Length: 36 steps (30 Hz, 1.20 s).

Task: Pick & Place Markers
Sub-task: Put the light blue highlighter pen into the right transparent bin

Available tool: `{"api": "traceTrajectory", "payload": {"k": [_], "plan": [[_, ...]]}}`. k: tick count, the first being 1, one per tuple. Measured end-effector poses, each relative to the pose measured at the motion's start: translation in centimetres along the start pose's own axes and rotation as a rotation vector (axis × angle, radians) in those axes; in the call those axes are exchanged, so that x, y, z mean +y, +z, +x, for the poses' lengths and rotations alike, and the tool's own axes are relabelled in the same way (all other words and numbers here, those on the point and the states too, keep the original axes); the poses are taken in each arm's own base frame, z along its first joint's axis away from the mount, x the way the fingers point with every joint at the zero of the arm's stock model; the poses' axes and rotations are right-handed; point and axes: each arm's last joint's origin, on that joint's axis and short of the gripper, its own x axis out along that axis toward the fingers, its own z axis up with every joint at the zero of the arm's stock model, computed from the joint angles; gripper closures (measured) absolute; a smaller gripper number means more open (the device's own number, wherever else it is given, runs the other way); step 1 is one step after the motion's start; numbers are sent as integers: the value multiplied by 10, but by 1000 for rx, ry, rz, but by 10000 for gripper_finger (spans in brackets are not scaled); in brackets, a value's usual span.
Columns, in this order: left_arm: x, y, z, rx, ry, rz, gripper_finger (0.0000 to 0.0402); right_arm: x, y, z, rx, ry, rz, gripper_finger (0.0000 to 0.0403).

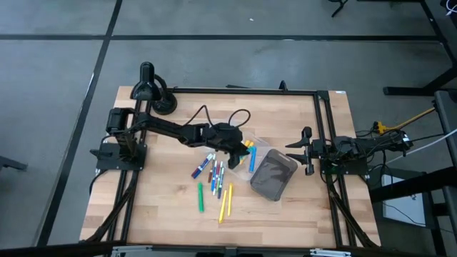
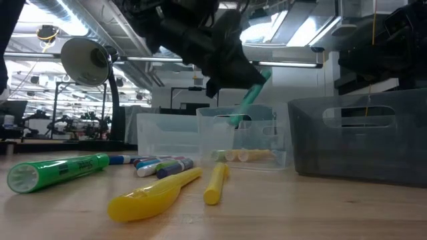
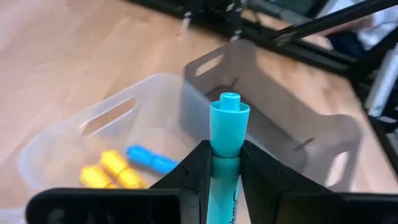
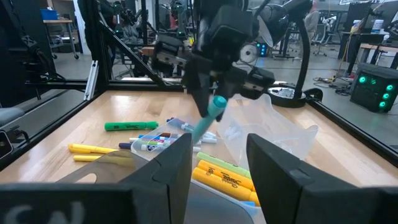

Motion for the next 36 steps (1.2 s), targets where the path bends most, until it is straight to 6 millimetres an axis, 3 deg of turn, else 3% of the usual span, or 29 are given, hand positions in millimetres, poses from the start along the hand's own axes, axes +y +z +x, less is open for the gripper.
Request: {"api": "traceTrajectory", "payload": {"k": [11,28,36], "plan": [[-1,-1,1,-5,37,61,337,0,0,0,0,0,0,251],[0,-1,2,-12,11,-46,335,0,0,0,0,0,0,251],[2,-1,2,-25,77,-29,297,0,0,0,0,0,0,251]]}}
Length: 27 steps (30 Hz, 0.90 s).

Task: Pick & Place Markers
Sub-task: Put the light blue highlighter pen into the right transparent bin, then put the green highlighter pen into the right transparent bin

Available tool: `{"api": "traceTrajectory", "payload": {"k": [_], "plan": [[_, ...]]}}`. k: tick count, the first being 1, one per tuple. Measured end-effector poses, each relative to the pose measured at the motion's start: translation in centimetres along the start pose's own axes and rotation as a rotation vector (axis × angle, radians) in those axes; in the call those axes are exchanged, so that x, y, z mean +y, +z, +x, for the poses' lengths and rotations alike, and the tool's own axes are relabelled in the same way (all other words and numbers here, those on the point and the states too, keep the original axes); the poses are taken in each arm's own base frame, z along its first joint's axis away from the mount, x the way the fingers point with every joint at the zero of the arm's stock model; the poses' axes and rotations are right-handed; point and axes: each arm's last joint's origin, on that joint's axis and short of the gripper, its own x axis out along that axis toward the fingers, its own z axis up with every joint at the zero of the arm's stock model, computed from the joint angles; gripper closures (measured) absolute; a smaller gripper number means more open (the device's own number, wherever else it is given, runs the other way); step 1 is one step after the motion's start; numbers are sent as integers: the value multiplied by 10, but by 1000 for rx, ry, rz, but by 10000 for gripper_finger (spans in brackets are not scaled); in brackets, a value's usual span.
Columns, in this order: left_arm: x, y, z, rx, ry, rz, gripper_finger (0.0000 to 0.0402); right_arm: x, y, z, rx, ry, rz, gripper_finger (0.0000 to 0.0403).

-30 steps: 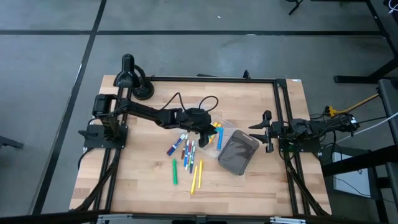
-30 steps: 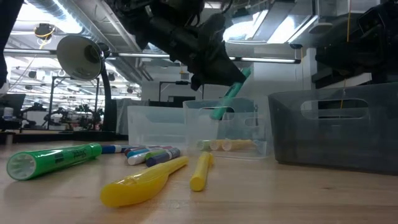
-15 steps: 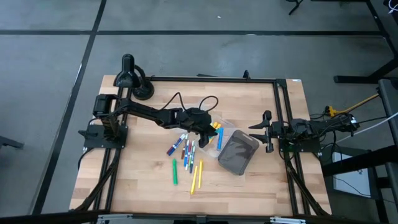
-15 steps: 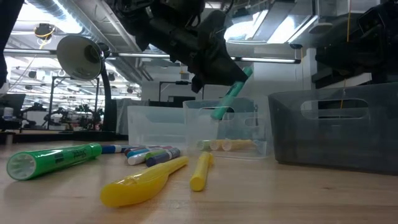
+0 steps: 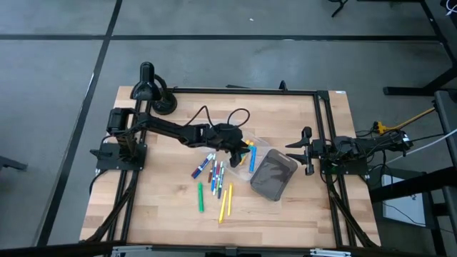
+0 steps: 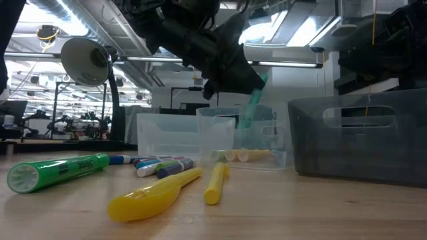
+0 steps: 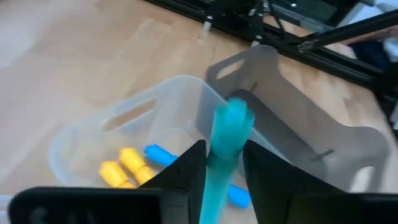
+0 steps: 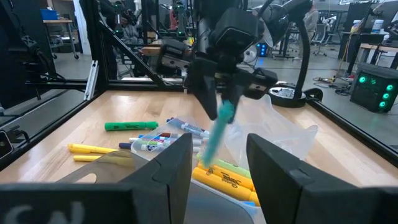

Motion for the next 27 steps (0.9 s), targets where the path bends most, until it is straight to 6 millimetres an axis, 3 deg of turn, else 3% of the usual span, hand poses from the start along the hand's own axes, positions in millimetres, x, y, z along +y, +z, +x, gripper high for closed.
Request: {"api": "traceTrajectory", "payload": {"k": [7,12,20,27], "plan": [[0,-1,0,0,29,37,264,0,0,0,0,0,0,251],[-12,-8,0,31,10,146,264,0,0,0,0,0,0,251],[-56,-34,-5,129,-118,440,276,0,0,0,0,0,0,251],[-104,-59,-18,167,-178,445,287,0,0,0,0,0,0,251]]}}
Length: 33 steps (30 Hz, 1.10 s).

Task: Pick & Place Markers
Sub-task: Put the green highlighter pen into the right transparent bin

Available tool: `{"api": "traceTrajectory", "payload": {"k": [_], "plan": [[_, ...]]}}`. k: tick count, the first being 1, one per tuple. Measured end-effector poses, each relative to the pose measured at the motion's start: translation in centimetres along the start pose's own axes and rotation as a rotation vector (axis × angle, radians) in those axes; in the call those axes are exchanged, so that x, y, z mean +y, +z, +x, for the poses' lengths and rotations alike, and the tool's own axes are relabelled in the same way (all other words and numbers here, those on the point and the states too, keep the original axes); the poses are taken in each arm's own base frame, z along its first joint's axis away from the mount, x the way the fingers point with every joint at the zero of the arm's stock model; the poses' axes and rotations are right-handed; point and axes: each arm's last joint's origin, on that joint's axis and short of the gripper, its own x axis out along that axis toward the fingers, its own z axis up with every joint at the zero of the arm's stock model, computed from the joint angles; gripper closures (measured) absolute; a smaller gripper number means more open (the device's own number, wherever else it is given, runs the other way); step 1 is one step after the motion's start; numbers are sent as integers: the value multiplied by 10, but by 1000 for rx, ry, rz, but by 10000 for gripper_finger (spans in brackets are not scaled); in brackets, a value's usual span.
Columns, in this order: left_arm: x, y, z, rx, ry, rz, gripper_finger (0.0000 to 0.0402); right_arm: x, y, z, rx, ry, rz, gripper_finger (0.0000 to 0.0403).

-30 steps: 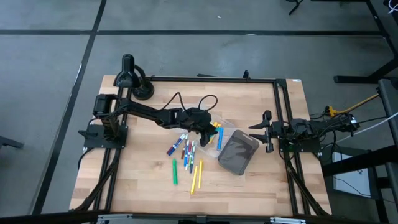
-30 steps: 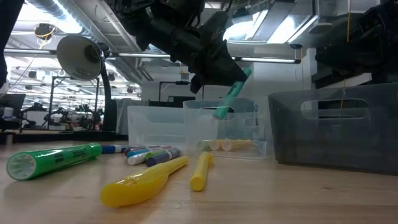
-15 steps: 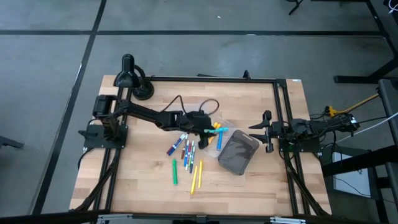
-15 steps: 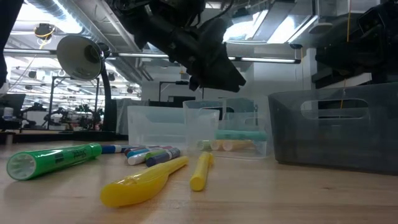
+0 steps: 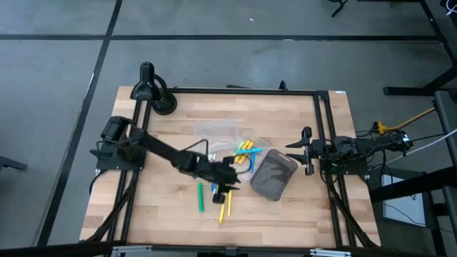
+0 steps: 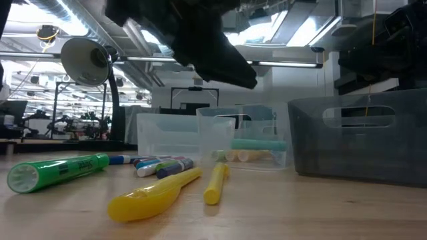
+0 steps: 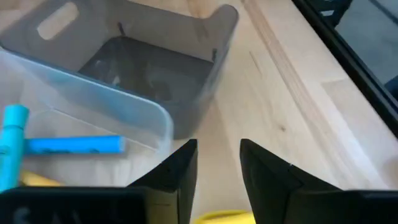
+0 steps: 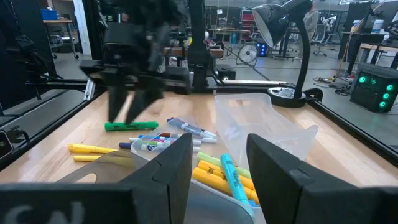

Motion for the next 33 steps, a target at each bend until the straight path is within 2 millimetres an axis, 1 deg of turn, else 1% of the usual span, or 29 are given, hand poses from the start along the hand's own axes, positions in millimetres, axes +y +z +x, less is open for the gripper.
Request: {"api": "traceTrajectory", "payload": {"k": [6,9,13,14,16,18,20,25,27,29,31,33], "plan": [[-40,-3,-4,-10,4,-29,297,0,0,0,0,0,0,251],[-54,-4,-7,-31,-10,-15,300,0,0,0,0,0,0,251],[-69,3,-13,-106,-49,-16,299,0,0,0,0,0,0,251],[-72,1,-13,-91,-56,-8,299,0,0,0,0,0,0,251],[-79,-11,-11,-13,-53,5,299,0,0,0,0,0,0,251],[-82,-24,-10,25,-40,5,299,0,0,0,0,0,0,251],[-87,-31,-12,36,-12,14,301,0,0,0,0,0,0,251],[-89,-65,-10,198,90,-57,308,0,0,0,0,0,0,251],[-89,-66,-11,199,125,-100,310,0,0,0,0,0,0,251],[-88,-71,-12,234,173,-96,312,0,0,0,0,0,0,251],[-90,-74,-13,254,199,-41,315,0,0,0,0,0,0,251],[-95,-70,-16,245,233,59,319,0,0,0,0,0,0,251]]}}
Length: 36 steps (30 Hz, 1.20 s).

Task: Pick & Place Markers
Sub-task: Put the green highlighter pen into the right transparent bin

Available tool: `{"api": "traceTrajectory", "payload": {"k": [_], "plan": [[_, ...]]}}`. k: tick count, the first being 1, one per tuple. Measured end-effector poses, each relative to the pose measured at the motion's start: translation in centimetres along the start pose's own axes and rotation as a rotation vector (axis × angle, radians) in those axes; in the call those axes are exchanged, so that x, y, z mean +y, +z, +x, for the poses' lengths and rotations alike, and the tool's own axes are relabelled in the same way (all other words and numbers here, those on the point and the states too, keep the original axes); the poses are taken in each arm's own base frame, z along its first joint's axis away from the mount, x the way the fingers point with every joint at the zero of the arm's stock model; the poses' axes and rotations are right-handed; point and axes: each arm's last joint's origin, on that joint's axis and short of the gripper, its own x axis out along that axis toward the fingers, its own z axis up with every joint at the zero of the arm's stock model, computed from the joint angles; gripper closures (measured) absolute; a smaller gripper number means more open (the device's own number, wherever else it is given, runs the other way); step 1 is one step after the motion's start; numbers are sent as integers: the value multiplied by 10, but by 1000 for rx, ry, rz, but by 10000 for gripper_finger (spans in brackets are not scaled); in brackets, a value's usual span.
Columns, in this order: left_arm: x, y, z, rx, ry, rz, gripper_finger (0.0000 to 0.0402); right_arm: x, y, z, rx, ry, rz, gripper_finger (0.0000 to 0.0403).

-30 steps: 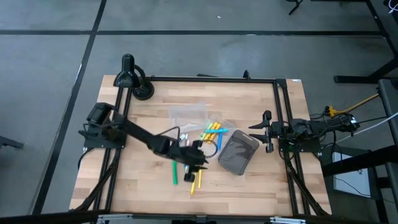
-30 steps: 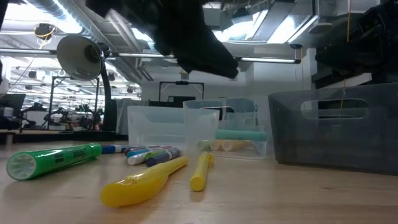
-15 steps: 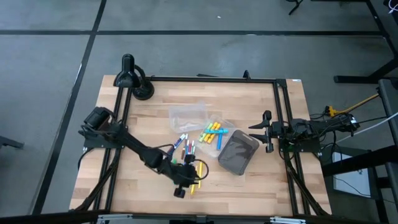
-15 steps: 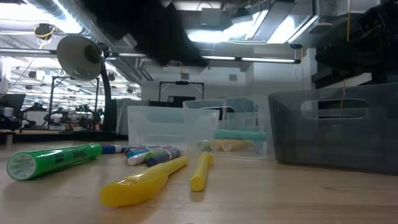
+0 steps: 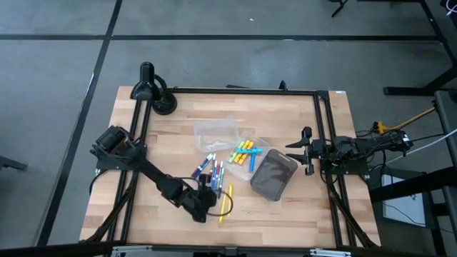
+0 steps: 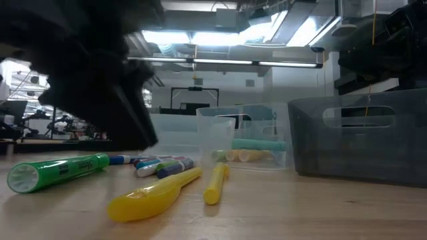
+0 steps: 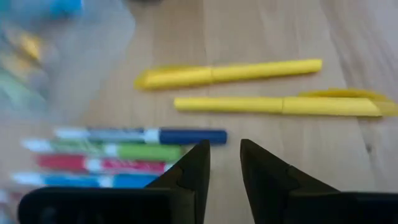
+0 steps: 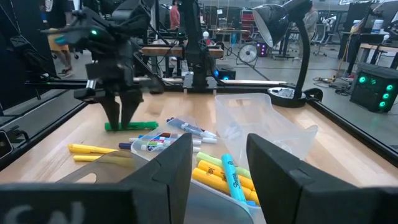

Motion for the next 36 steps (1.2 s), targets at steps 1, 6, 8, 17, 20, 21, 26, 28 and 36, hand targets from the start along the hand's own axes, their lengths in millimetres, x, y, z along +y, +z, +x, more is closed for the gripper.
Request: {"api": "traceTrajectory", "payload": {"k": [1,6,8,17,20,21,26,28,36], "plan": [[-2,0,-2,-3,26,58,320,0,0,0,0,0,0,251],[-9,3,-14,57,69,273,328,0,0,0,0,0,0,251],[-12,3,-18,103,33,310,329,0,0,0,0,0,0,251],[-18,1,-38,175,-21,591,328,0,0,0,0,0,0,251],[-18,0,-40,170,25,615,322,0,0,0,0,0,0,251],[-18,0,-40,170,28,615,320,0,0,0,0,0,0,251],[-16,0,-39,180,25,616,302,0,0,0,0,0,0,251],[-15,-1,-39,202,14,623,291,0,0,0,0,0,0,251],[-13,-7,-40,263,-10,618,249,0,0,0,0,0,0,251]]}}
